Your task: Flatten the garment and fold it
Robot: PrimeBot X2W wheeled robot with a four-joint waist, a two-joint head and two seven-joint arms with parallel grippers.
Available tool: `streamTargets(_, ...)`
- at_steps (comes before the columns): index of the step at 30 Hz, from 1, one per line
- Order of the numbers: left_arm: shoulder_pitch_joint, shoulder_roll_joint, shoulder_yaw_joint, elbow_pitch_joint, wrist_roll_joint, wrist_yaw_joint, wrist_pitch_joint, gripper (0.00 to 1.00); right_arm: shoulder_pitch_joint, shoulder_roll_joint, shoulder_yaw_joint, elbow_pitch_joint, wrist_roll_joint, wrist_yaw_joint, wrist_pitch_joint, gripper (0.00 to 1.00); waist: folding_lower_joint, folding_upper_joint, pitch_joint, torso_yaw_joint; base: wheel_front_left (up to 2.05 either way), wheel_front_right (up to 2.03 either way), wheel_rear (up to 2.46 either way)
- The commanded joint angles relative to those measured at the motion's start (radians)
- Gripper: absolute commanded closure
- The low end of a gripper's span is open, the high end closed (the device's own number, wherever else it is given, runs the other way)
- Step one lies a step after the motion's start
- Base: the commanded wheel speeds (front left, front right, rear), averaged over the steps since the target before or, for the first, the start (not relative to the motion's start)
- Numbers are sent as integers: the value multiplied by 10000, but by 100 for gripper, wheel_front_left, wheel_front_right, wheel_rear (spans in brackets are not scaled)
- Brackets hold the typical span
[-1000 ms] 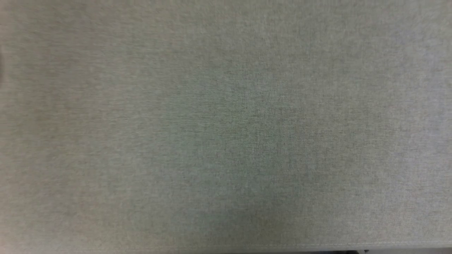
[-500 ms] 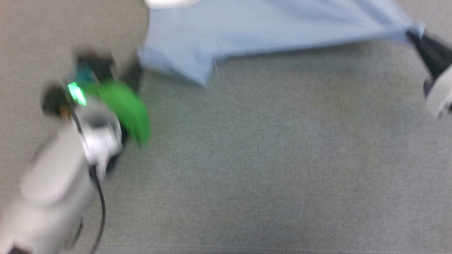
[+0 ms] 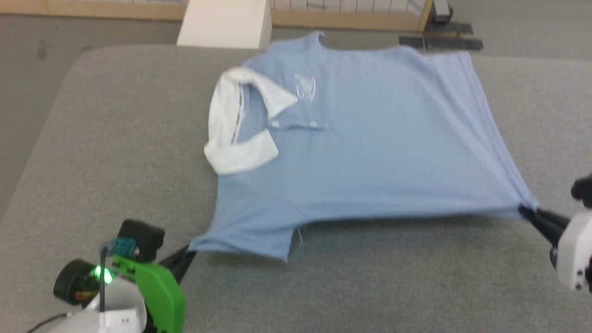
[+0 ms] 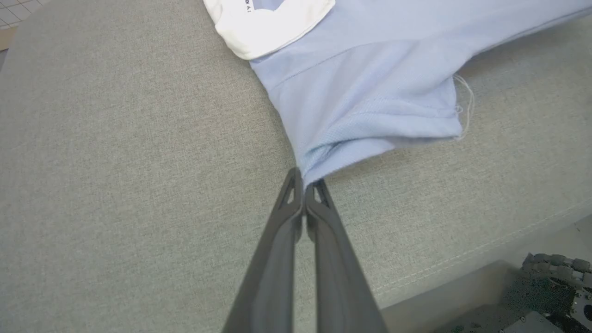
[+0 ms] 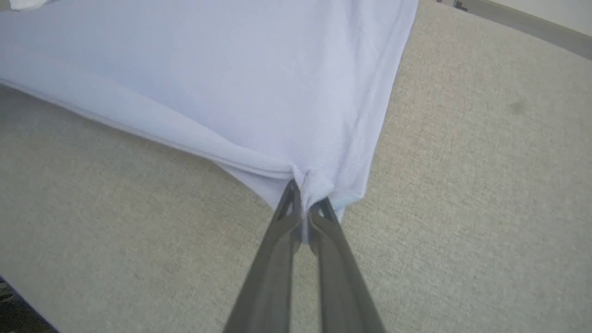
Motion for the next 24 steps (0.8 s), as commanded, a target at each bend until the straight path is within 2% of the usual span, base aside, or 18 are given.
streamTargets(1,352,266,-26,-240,-148,58,101,100,467,-171,-151,-29,251,-19,257,100,2,0,-771,226,0,0,0)
streamTargets(5,955,741,-260,-937,-344,154,441,100,1580,-544,-452,-217,719,-19,1008,100,2,0,-1128,301,0,0,0)
streamTargets(10,1678,942,-550,-1537,-740,318,703,100,2884,-1174,-720,-859,1315,-19,1995,100,2,0,-1387,355,0,0,0)
streamTargets(12,1947,1039,-738,-1708,-902,300,902,100,3291,-1545,-725,-1076,1108,-19,2342,100,2,0,-1439,374,0,0,0)
streamTargets(17,2483,1226,-1144,-2078,-1307,345,1444,100,4199,-1872,-1128,-1499,1353,-19,3243,100,2,0,-1435,375,0,0,0)
streamTargets(20,2422,1238,-1139,-2166,-1162,342,1383,100,4400,-1907,-1626,-1798,1236,-19,3135,100,2,0,-1292,371,0,0,0)
streamTargets(24,1921,926,-754,-2186,-856,461,936,100,4469,-1757,-2517,-2271,1272,-19,2779,100,2,0,-995,385,0,0,0)
